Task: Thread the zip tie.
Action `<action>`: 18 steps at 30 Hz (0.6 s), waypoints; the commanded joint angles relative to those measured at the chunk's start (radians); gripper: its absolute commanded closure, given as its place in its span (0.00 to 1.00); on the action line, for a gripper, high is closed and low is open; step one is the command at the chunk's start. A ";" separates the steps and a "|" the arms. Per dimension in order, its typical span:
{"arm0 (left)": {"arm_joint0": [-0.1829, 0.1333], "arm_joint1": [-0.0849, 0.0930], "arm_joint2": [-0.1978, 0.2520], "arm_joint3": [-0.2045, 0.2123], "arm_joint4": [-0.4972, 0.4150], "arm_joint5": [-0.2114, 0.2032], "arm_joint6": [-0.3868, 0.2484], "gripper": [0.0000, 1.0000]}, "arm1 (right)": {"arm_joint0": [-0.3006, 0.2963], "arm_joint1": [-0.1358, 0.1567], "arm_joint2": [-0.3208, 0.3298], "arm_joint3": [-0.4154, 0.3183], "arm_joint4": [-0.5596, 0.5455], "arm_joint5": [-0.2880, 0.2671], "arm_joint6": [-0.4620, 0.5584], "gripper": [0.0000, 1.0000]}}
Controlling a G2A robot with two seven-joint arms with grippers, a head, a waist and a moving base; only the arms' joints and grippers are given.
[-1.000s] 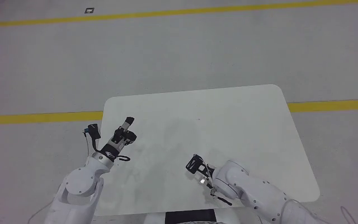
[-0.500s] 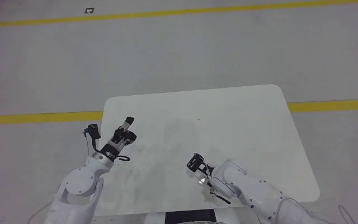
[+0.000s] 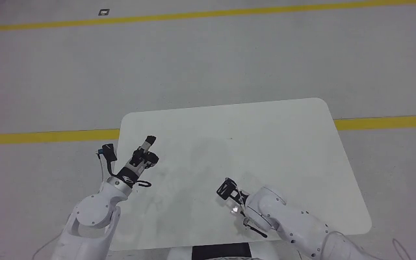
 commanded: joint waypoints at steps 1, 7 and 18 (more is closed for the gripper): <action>0.000 0.000 0.000 0.000 0.000 0.000 0.000 0.00 | -0.012 0.004 0.006 -0.021 -0.010 0.001 0.000 1.00; 0.000 0.000 0.000 0.000 0.000 0.000 0.000 0.00 | -0.063 0.022 0.041 -0.106 -0.035 -0.006 0.000 1.00; 0.000 0.000 0.000 0.000 0.000 0.000 0.000 0.00 | -0.184 0.059 0.181 -0.249 0.036 -0.082 -0.079 1.00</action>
